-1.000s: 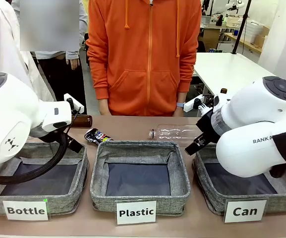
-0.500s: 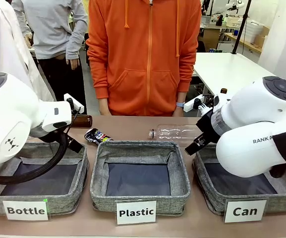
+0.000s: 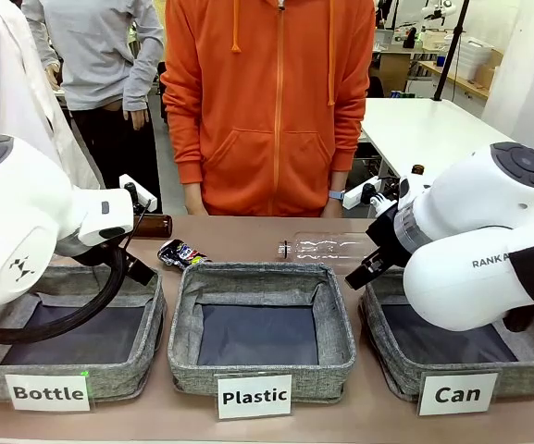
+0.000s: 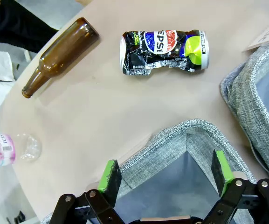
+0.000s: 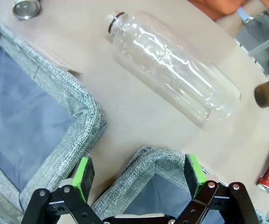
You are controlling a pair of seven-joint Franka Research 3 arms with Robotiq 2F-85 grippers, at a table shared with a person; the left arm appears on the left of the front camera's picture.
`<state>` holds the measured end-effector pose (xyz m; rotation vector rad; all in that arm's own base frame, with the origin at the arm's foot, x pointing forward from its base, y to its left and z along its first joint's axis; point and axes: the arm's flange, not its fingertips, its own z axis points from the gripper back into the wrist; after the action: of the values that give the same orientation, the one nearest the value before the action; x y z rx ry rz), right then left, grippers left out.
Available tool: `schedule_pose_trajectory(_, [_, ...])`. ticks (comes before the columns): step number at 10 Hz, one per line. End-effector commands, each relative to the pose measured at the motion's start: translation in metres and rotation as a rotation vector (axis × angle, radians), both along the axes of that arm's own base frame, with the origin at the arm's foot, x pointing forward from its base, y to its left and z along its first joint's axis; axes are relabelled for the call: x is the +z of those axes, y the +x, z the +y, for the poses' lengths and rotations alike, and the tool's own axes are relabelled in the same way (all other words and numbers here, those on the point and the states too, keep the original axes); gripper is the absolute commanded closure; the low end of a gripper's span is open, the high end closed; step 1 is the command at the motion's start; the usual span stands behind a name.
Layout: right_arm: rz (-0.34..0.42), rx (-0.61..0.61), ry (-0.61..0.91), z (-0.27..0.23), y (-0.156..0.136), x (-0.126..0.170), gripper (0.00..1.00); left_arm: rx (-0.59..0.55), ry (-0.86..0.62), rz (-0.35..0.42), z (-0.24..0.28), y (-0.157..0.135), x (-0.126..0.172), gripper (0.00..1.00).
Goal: Sort the can waste into the basket.
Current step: Pick up the can waste from the table and place it in the right Fabric basket.
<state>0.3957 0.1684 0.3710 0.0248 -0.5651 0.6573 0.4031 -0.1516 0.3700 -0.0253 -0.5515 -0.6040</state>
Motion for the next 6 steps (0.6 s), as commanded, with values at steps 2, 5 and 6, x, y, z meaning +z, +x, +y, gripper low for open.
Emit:
schedule_pose_trajectory(2, [0.000, -0.001, 0.001, 0.000, 0.000, 0.000, 0.00, -0.001, 0.000, 0.000, 0.000, 0.000, 0.000, 0.00])
schedule_pose_trajectory(5, [0.026, 0.063, 0.003, 0.005, -0.004, 0.016, 0.00, 0.034, -0.035, 0.028, 0.010, 0.000, 0.010, 0.00])
schedule_pose_trajectory(6, [0.045, 0.067, 0.018, 0.002, -0.007, 0.034, 0.00, 0.036, -0.092, 0.080, 0.017, -0.006, 0.029, 0.00])
